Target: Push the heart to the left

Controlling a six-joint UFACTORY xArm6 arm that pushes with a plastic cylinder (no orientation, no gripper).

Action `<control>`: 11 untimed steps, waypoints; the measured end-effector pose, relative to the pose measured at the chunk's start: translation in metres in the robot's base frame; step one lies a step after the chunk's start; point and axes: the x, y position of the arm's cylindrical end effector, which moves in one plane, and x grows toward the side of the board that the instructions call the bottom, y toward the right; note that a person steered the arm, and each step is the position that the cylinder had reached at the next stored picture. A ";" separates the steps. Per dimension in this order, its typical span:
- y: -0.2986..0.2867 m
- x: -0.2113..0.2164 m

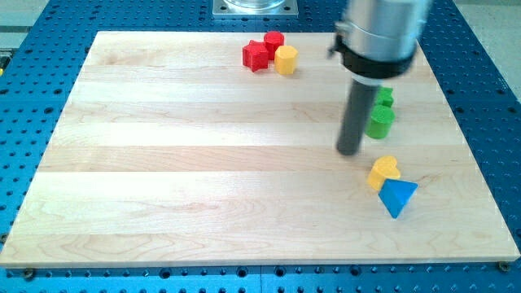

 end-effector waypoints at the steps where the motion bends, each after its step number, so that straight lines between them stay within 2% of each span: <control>1: 0.064 0.003; 2: 0.126 0.008; 3: 0.139 0.045; 4: 0.097 0.062; 7: -0.011 0.019; 10: -0.020 0.010; 11: -0.015 0.021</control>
